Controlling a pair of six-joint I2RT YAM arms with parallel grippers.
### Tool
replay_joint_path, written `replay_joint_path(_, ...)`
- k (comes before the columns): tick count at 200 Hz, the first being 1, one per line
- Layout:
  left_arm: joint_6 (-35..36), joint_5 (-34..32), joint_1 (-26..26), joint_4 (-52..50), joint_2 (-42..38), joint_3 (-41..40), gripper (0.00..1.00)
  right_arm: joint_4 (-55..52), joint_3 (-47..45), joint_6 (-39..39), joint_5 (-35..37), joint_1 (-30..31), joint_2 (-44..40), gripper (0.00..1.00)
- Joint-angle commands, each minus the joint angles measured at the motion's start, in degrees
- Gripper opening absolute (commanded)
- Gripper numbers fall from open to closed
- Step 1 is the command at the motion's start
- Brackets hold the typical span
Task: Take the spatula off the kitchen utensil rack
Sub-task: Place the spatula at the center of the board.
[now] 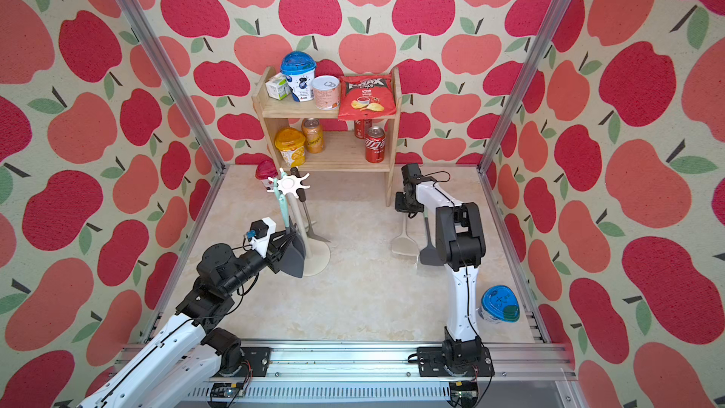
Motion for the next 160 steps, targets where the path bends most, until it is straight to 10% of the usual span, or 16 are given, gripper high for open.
replay_joint_path(1, 0.8, 1.9, 0.0, -9.1, 0.5, -2.4, 0.0, 0.7, -0.8, 1.1, -0.8, -0.7, 1.8, 0.0)
replay_joint_path(57, 0.7, 2.1, -0.1, -9.3, 0.4, -2.2, 0.0, 0.9, -1.4, 1.4, -2.0, -0.7, 2.6, 0.0)
replay_joint_path(160, 0.5, 2.3, -0.1, -9.0, 2.3, -1.7, 0.0, 2.6, -4.2, 1.6, -3.5, -0.5, -5.5, 0.41)
